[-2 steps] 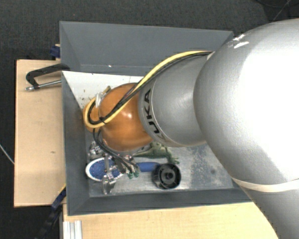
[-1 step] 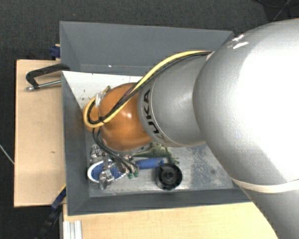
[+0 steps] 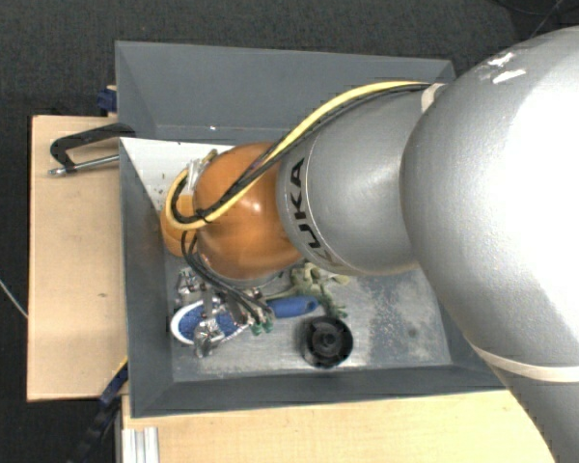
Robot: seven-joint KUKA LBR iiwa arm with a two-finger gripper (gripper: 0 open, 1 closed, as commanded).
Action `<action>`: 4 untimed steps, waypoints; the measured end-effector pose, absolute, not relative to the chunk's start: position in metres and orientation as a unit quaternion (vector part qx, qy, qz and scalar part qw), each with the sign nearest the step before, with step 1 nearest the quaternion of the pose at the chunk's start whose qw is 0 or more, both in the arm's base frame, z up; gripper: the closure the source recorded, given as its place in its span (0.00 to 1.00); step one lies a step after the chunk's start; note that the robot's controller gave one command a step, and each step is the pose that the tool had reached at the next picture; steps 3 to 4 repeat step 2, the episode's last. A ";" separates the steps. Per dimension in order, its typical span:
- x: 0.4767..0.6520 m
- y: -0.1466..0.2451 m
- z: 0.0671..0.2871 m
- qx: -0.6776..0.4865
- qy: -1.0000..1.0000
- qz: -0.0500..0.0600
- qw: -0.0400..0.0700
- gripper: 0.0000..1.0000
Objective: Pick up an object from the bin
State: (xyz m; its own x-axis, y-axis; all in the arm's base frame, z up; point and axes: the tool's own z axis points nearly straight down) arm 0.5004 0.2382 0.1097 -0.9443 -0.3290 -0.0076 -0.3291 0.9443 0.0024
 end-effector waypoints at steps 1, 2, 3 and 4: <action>0.502 0.240 0.147 -0.167 0.986 0.002 0.004 1.00; 0.503 0.240 0.175 -0.166 0.986 0.002 0.004 1.00; 0.503 0.240 0.175 -0.166 0.986 0.002 0.004 1.00; 0.503 0.240 0.175 -0.166 0.986 0.002 0.004 1.00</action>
Offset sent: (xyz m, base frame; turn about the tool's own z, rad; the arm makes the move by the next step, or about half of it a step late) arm 0.0001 0.0000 0.0348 0.0000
